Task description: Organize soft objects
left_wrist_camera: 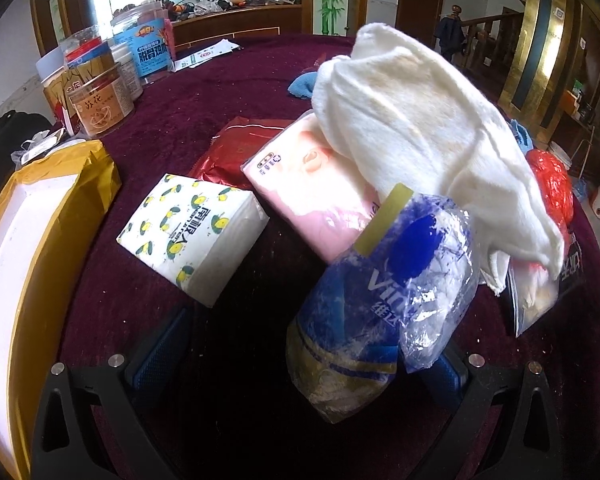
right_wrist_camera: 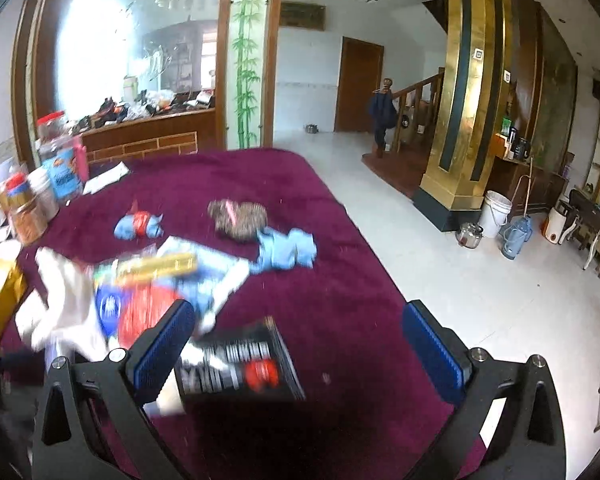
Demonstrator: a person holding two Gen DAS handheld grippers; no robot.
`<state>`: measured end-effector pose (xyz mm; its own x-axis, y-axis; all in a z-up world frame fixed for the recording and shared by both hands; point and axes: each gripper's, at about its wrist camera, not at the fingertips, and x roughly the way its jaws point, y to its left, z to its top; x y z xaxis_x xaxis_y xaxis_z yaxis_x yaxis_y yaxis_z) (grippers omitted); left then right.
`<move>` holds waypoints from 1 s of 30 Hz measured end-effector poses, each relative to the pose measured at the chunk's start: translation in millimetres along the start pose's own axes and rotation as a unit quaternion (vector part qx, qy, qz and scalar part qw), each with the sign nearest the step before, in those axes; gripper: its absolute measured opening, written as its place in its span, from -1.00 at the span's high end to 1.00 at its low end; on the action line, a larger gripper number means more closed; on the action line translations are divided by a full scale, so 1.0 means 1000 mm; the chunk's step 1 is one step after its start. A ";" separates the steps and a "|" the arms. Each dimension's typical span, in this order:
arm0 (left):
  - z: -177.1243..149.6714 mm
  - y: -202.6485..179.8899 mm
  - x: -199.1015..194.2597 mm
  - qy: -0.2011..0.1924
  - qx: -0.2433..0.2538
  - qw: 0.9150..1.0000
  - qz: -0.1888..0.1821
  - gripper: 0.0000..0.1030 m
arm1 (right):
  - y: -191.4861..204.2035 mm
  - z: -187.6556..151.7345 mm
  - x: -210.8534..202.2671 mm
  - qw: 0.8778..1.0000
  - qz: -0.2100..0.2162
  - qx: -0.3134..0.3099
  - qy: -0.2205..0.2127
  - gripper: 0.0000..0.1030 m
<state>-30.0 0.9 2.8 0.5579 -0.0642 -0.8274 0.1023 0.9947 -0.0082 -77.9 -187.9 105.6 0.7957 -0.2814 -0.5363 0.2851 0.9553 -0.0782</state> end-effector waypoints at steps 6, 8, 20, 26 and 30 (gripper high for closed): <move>-0.019 0.029 -0.029 0.020 -0.031 0.997 -0.065 -0.95 | 0.011 0.018 0.032 0.999 -0.018 0.018 -0.025 -1.00; -0.026 0.041 -0.042 0.011 -0.043 0.997 -0.069 -0.95 | 0.010 0.006 0.038 1.000 -0.011 0.015 -0.024 -1.00; -0.012 0.051 -0.075 -0.059 -0.018 0.997 -0.050 -0.95 | 0.010 -0.003 0.049 0.997 0.069 0.023 0.020 -1.00; 0.019 0.086 -0.039 -0.024 -0.130 0.989 -0.072 -0.93 | 0.015 -0.003 0.042 0.997 0.069 0.014 0.005 -1.00; 0.035 0.082 -0.020 -0.013 -0.116 0.993 -0.032 -0.93 | 0.017 -0.002 0.042 0.998 0.062 0.008 0.004 -1.00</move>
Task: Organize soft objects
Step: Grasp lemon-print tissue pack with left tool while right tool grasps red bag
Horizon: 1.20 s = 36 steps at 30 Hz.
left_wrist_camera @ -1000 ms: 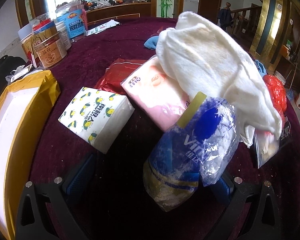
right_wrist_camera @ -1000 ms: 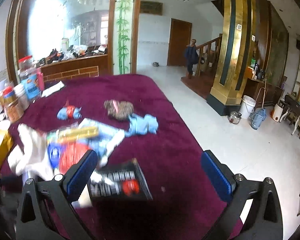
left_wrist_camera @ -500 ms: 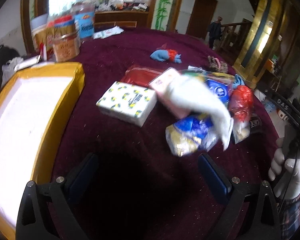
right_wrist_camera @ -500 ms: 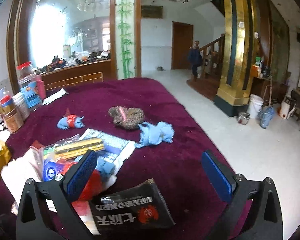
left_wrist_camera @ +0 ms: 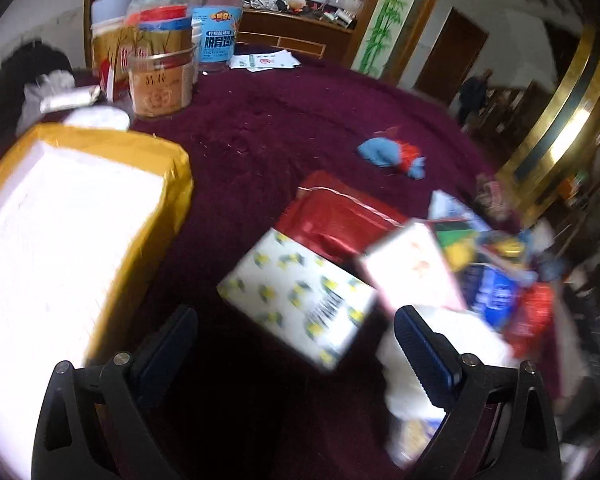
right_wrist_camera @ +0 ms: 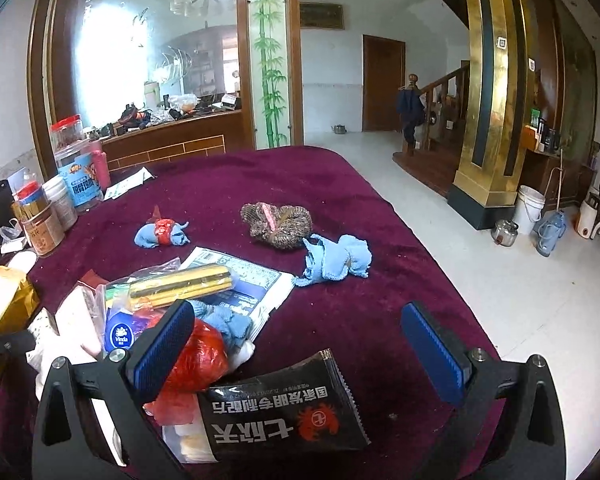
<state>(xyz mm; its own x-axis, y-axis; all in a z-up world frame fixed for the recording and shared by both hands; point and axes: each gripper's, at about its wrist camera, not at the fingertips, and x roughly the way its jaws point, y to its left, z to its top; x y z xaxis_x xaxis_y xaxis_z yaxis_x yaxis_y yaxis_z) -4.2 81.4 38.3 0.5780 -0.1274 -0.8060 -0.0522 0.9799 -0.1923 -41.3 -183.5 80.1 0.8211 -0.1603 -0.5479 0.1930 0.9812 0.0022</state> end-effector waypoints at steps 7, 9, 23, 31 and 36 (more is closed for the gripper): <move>0.009 -0.003 0.023 0.014 0.048 0.998 0.029 -0.80 | -0.001 0.000 0.004 1.000 -0.012 -0.001 0.004 -1.00; 0.008 -0.007 0.017 0.009 0.061 0.998 -0.004 -0.33 | 0.000 0.000 0.006 1.000 -0.016 -0.006 0.005 -1.00; 0.007 0.023 -0.011 -0.007 0.005 0.997 -0.074 0.35 | 0.008 -0.005 0.013 0.998 -0.050 -0.030 0.009 -1.00; 0.012 0.011 0.005 0.011 0.019 1.000 -0.006 -0.45 | 0.008 -0.006 0.015 0.997 -0.066 -0.034 0.013 -1.00; 0.006 -0.018 0.022 0.000 0.090 0.994 0.055 -0.96 | 0.011 -0.006 0.014 0.997 -0.063 -0.040 0.010 -1.00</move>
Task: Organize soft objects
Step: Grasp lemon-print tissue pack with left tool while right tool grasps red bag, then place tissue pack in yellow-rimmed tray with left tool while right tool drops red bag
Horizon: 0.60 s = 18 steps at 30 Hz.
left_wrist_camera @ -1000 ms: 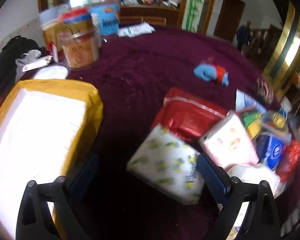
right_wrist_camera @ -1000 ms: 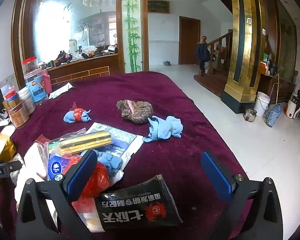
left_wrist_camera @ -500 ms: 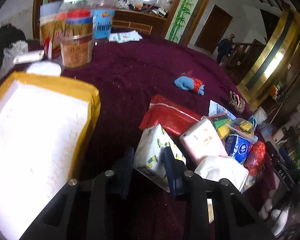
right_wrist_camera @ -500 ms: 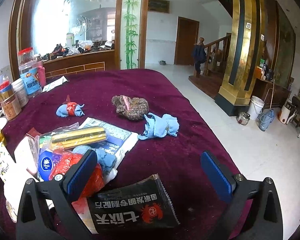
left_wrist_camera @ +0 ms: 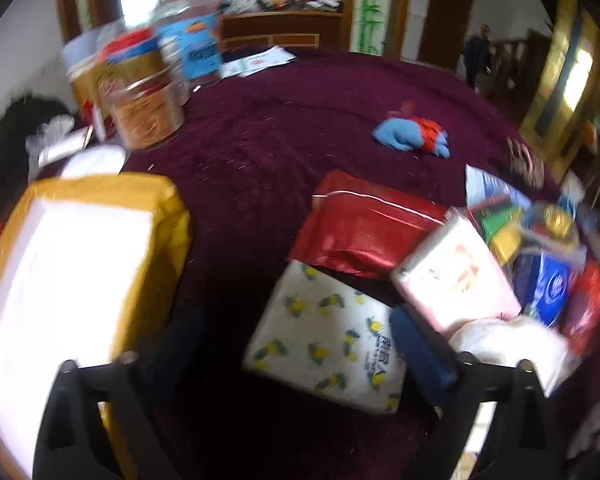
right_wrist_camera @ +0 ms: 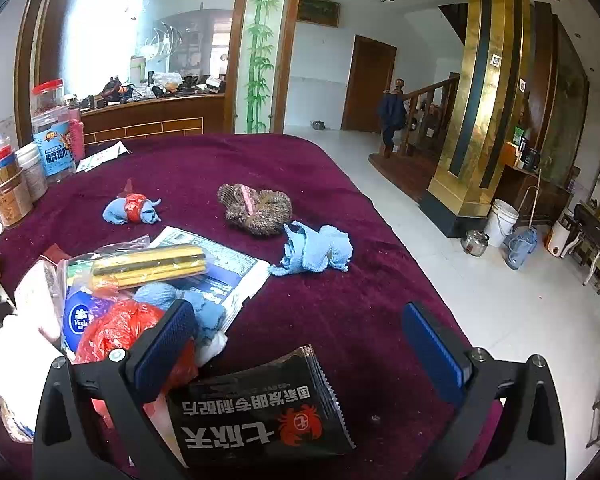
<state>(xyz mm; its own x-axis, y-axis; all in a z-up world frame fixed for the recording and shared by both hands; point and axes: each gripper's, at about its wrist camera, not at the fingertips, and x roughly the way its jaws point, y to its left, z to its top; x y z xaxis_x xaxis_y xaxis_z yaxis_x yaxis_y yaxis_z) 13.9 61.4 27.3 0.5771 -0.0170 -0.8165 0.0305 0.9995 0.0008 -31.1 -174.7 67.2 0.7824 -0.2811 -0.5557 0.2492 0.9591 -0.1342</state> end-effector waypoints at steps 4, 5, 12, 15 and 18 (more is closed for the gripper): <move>-0.008 -0.013 -0.001 -0.008 0.034 0.998 -0.058 0.17 | -0.006 0.002 -0.002 1.000 0.010 0.015 -0.003 -1.00; -0.008 -0.015 -0.003 0.002 0.034 0.996 -0.085 0.40 | -0.011 0.003 -0.004 0.999 0.018 0.026 -0.007 -1.00; -0.016 -0.007 -0.032 -0.020 0.030 0.993 -0.116 0.59 | -0.040 0.005 -0.007 0.993 0.063 0.100 -0.010 -1.00; -0.020 0.009 -0.052 -0.036 0.005 0.989 -0.144 0.59 | -0.042 0.005 -0.006 0.991 0.084 0.108 -0.003 -1.00; -0.022 0.034 -0.076 -0.050 -0.021 0.986 -0.161 0.58 | -0.031 0.006 -0.013 0.988 0.129 0.090 0.010 -1.00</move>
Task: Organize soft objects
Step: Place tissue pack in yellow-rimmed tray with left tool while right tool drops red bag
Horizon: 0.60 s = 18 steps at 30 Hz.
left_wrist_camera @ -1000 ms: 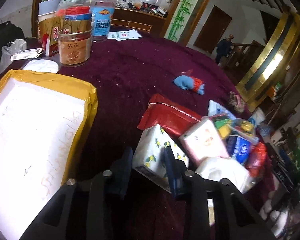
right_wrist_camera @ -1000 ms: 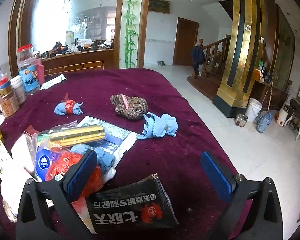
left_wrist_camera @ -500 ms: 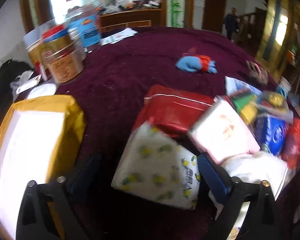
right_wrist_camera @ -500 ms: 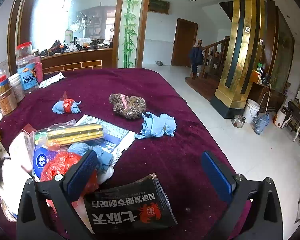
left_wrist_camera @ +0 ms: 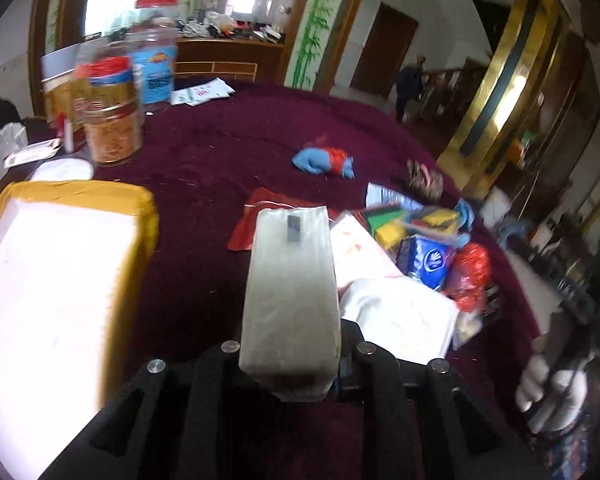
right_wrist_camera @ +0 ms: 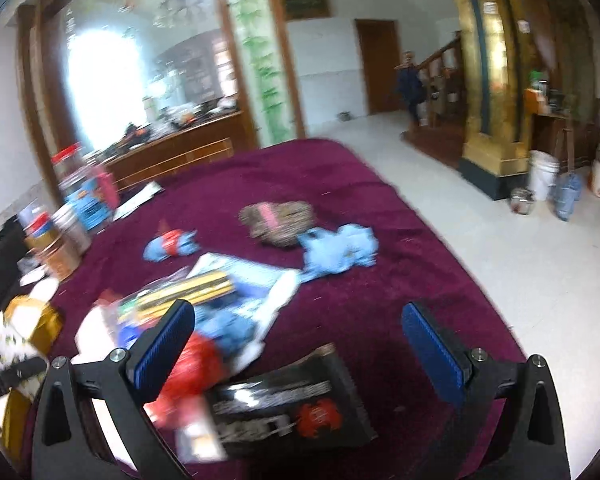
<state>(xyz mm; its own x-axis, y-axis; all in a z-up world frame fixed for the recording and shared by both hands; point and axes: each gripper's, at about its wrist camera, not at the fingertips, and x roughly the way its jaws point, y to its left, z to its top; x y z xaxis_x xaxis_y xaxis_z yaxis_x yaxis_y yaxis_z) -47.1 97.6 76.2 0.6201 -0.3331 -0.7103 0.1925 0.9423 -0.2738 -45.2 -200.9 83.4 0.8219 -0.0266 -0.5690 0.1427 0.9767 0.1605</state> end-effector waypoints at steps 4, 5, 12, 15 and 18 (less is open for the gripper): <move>-0.004 0.021 -0.035 -0.022 -0.020 1.000 -0.003 0.58 | 0.028 -0.004 -0.007 0.997 0.052 -0.047 0.024 -1.00; -0.004 0.027 -0.039 -0.024 -0.023 0.999 -0.001 0.58 | 0.038 -0.005 -0.005 0.996 0.055 -0.065 0.033 -1.00; -0.011 0.072 -0.056 -0.027 -0.065 0.997 0.018 0.58 | 0.081 -0.019 0.031 0.985 0.006 -0.148 0.089 0.08; -0.014 0.082 -0.065 -0.032 -0.069 0.997 0.021 0.58 | 0.072 -0.018 0.034 0.988 0.014 -0.119 0.100 0.14; -0.015 0.096 -0.073 -0.036 -0.077 0.996 0.019 0.58 | 0.067 -0.011 0.010 0.992 0.022 -0.094 0.084 0.15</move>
<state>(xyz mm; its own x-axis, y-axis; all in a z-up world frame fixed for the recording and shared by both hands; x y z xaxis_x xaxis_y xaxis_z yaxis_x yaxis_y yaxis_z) -85.2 211.8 92.6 0.6794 -0.2896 -0.6743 0.0534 0.9359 -0.3481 -33.5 -133.5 79.4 0.7197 0.0367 -0.6933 -0.0090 0.9990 0.0435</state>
